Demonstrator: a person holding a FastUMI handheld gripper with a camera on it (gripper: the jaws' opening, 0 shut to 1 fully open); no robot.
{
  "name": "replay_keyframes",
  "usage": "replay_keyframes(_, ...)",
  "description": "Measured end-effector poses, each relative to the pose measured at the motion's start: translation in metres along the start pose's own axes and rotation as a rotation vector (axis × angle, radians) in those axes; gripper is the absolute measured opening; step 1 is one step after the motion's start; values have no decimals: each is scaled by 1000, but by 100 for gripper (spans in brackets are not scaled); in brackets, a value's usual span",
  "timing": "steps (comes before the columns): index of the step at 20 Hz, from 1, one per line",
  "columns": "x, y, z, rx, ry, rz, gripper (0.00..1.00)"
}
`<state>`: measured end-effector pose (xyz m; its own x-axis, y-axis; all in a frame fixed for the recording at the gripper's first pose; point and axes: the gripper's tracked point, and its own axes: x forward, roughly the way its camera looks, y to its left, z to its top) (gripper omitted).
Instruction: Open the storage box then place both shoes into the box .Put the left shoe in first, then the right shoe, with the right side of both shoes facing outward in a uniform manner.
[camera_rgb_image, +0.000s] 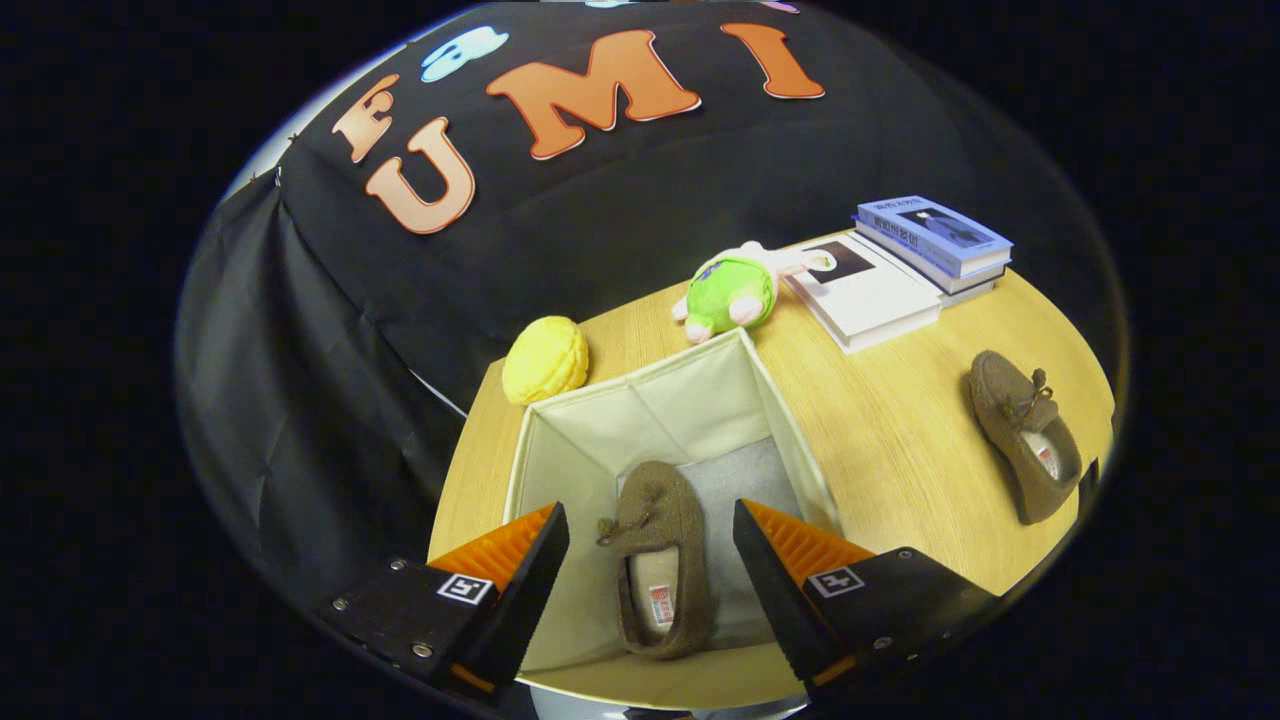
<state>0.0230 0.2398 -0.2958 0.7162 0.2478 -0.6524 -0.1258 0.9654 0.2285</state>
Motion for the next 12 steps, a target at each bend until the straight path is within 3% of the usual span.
replay_keyframes(3, -16, -23, 24, -71, -58, -20, 98)
replay_keyframes(7, -29, -58, 42, -61, -98, -17, 98)
replay_keyframes(12, -50, -143, 53, -47, -138, -126, 98)
